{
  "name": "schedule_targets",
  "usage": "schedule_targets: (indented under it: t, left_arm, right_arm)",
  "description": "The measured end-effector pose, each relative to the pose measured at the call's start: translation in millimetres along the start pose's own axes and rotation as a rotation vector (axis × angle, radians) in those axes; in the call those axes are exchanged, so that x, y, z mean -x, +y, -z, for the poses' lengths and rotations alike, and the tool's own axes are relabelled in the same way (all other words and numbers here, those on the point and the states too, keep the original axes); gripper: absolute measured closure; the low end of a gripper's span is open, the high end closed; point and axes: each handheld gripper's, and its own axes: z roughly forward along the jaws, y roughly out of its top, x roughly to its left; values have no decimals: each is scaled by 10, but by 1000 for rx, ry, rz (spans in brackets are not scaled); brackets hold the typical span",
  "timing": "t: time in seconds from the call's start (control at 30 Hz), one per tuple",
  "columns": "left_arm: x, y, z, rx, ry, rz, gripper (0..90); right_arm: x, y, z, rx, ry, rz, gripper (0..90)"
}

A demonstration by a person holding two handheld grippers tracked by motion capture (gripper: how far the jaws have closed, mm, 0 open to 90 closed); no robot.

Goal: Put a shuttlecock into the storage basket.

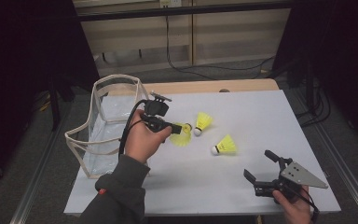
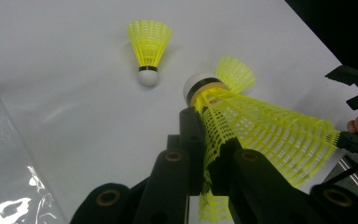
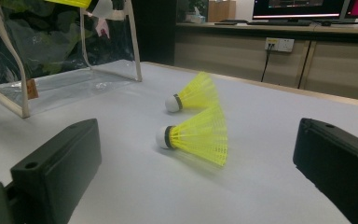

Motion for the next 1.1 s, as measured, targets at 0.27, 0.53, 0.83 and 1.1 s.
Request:
schedule_targets:
  t: [0.27, 0.53, 0.83, 1.1]
  left_arm:
    - [-5, 59, 39, -7, -4, 4, 878]
    - [-29, 123, 72, -4, 22, 14, 878]
    - [-51, 178, 146, 6, 24, 27, 878]
    - [-76, 207, 196, 9, 29, 39, 878]
  right_arm:
    - [0, 1, 0, -2, 1, 7, 9]
    - [1, 3, 4, -1, 1, 5, 9]
    - [-7, -3, -5, -5, 4, 5, 9]
    - [-14, 2, -4, -1, 3, 5, 9]
